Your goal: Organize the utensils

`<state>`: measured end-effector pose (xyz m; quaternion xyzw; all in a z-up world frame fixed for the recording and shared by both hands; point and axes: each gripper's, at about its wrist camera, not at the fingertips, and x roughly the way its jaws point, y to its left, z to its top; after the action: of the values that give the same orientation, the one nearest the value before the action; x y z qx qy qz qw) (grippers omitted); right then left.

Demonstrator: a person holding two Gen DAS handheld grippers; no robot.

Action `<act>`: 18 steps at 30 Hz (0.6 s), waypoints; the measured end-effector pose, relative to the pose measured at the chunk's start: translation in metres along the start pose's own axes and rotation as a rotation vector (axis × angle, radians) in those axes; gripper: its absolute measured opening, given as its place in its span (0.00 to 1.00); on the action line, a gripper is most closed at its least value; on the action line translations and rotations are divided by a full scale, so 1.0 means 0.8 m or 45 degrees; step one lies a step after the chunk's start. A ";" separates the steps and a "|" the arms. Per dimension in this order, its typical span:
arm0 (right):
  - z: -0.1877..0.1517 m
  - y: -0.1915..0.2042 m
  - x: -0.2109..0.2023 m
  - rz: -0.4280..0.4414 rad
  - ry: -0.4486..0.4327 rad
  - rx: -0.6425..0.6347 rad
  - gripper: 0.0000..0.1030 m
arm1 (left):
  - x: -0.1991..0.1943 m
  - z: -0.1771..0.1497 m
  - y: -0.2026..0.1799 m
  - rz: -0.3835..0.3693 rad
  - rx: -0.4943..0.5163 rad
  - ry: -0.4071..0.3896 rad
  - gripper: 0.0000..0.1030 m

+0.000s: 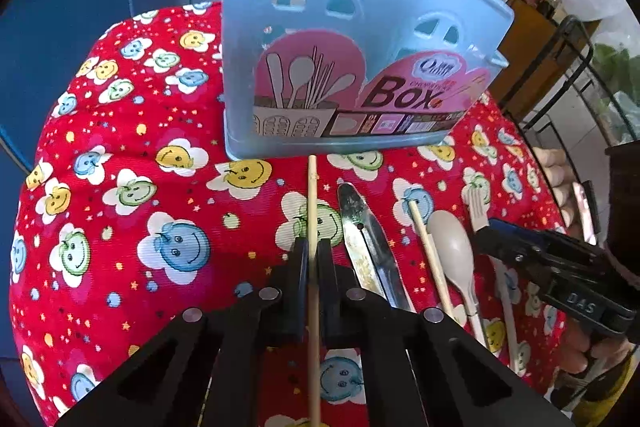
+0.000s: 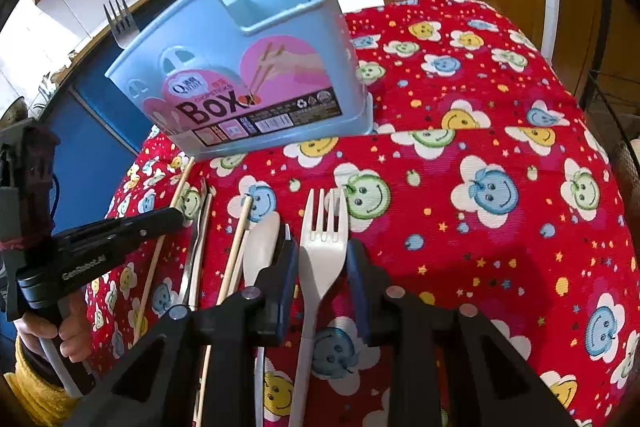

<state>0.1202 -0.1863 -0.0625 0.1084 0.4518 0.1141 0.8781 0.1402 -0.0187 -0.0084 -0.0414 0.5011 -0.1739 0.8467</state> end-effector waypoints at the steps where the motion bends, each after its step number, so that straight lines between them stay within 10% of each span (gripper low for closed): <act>1: 0.000 0.000 -0.003 0.002 -0.016 -0.005 0.26 | -0.005 -0.002 0.001 -0.009 -0.003 -0.017 0.04; 18: 0.009 0.025 -0.084 0.115 -0.381 -0.071 0.26 | -0.104 -0.011 -0.005 -0.105 -0.039 -0.427 0.04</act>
<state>0.0858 -0.1877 -0.0007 0.1200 0.3072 0.1485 0.9323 0.0953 0.0068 0.0577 -0.1034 0.3533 -0.1915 0.9098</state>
